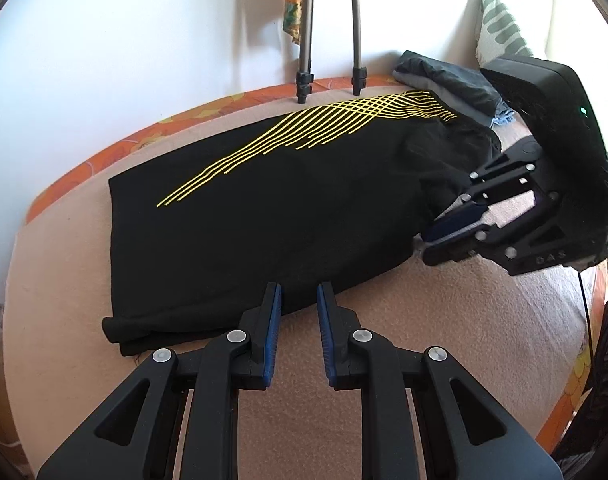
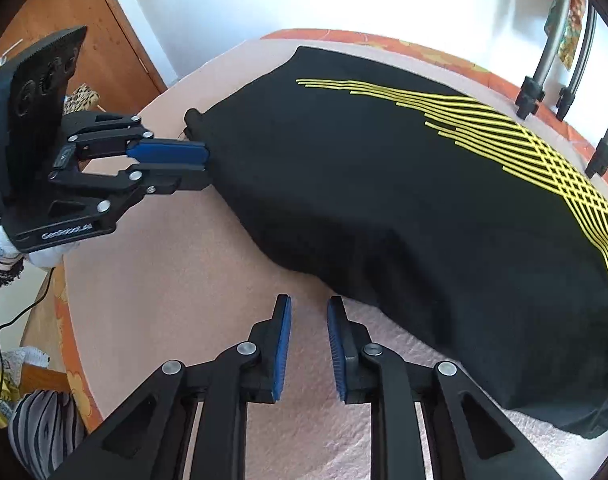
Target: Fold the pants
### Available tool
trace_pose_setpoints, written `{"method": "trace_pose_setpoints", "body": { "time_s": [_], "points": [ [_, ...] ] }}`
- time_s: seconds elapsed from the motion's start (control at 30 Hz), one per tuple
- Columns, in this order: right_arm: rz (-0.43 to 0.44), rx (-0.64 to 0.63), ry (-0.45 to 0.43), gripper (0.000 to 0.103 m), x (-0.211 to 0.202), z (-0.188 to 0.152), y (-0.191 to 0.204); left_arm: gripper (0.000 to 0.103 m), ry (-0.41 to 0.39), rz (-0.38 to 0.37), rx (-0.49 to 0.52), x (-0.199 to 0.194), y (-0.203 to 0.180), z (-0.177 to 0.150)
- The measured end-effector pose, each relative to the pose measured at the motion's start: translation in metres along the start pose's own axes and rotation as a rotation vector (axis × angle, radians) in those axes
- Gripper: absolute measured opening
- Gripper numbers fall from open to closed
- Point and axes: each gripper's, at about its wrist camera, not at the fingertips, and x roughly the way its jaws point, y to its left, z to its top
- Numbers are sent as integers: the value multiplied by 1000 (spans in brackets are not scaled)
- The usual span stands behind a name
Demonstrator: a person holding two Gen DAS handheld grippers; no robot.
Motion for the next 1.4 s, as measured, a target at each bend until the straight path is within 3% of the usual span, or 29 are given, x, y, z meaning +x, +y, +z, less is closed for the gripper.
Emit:
{"method": "trace_pose_setpoints", "body": {
  "time_s": [0.13, 0.2, 0.27, 0.33, 0.5, 0.57, 0.77, 0.9, 1.07, 1.2, 1.33, 1.4],
  "points": [
    [46, 65, -98, 19, -11, 15, -14, 18, -14, -42, 53, -4, -15, 1],
    [61, 87, -119, 19, -14, 22, -20, 31, -14, -46, 93, 0, -23, 4],
    [91, 113, -123, 22, -13, 28, -26, 34, -11, -42, 118, 8, -28, 9],
    [137, 156, -125, 22, -13, 31, -35, 34, -3, -47, 127, 18, -29, 15],
    [153, 185, -135, 23, -16, 37, -48, 34, 16, -41, 134, 43, -22, 29],
    [171, 203, -132, 31, -16, 37, -53, 34, 17, -44, 115, 47, -15, 33],
    [195, 157, -151, 35, -28, 22, -32, 34, 10, -45, 74, 43, 7, 34],
    [100, 20, -108, 35, -18, 18, 0, 34, -4, -24, 46, 22, 26, 28],
    [-68, -57, -48, 33, 8, 23, 14, 34, -42, 72, -25, -15, 65, 14],
    [-106, -86, -36, 32, 11, 22, 16, 34, -35, 95, -96, -27, 91, 2],
    [-126, -64, -12, 9, 10, 26, 11, 34, -40, 109, -112, -26, 101, -2],
    [-101, -34, 9, 6, 5, 30, 8, 34, -36, 123, -107, -24, 104, -3]
  ]
}}
